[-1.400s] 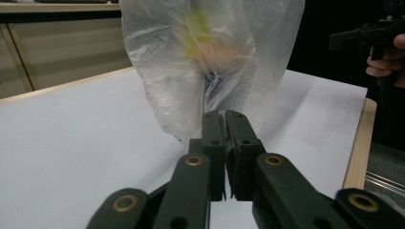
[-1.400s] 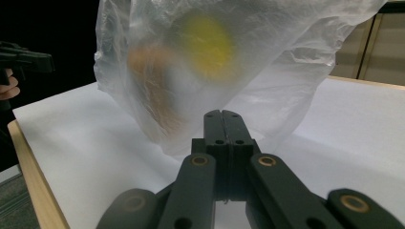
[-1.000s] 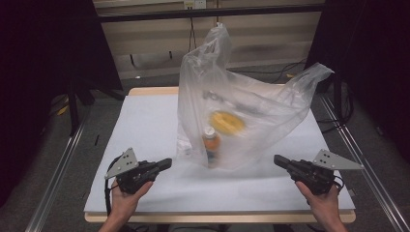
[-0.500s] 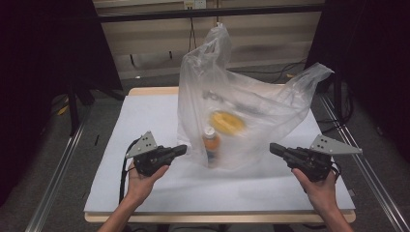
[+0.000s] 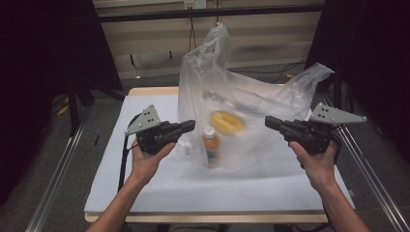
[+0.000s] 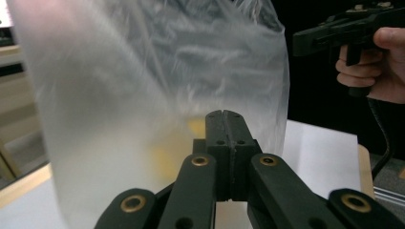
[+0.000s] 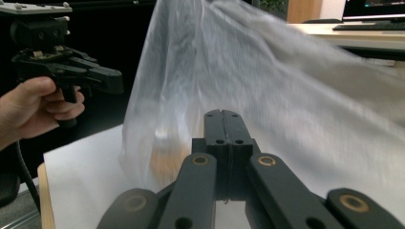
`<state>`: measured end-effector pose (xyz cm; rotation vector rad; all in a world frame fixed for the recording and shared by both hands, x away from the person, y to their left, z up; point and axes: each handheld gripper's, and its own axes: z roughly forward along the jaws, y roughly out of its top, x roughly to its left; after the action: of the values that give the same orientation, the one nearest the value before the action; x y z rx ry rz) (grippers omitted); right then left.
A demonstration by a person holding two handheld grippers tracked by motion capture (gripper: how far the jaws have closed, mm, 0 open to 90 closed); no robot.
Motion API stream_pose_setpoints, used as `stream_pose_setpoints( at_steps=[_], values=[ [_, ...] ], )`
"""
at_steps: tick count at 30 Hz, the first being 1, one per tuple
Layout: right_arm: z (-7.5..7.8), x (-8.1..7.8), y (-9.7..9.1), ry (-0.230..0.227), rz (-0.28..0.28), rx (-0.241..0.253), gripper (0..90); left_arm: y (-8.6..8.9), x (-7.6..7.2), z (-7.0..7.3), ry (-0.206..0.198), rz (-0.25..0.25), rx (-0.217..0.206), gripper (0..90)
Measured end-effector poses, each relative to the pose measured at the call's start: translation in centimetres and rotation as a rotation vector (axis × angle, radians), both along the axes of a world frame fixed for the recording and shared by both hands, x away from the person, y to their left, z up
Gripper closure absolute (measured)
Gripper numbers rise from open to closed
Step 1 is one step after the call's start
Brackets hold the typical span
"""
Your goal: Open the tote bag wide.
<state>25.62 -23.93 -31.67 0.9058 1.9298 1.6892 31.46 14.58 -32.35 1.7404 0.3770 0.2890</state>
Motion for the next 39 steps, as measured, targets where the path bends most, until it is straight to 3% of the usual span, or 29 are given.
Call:
stream_pose_setpoints(
  at_steps=[2,6,10,13,17,26,31,39],
  values=[
    [1.3,1.0,0.5,-0.014,0.007,0.000,90.0,-0.8,0.5,0.4,-0.011,-0.004,-0.015,90.0],
    [2.4,2.0,1.1,-0.021,0.014,-0.005,90.0,-2.0,1.5,1.0,0.001,-0.019,-0.016,90.0],
    [3.6,3.2,1.6,-0.026,0.012,-0.005,90.0,-2.8,2.1,0.8,0.005,0.000,0.026,90.0],
    [4.1,4.2,1.7,-0.026,0.000,0.000,90.0,-2.6,2.5,0.1,0.018,0.017,0.035,90.0],
    [4.6,6.1,1.9,-0.003,-0.036,-0.010,90.0,-2.3,2.6,-0.8,0.025,0.034,0.076,90.0],
    [3.4,8.0,3.5,0.067,-0.040,-0.051,90.0,-0.9,2.8,-2.1,0.047,0.063,0.099,90.0],
    [2.4,7.8,5.2,0.078,0.002,-0.091,90.0,0.3,3.1,-3.6,0.085,0.084,0.095,90.0],
    [1.3,7.6,6.7,0.091,0.046,-0.086,90.0,1.5,3.2,-5.3,0.118,0.091,0.090,90.0]
  ],
)
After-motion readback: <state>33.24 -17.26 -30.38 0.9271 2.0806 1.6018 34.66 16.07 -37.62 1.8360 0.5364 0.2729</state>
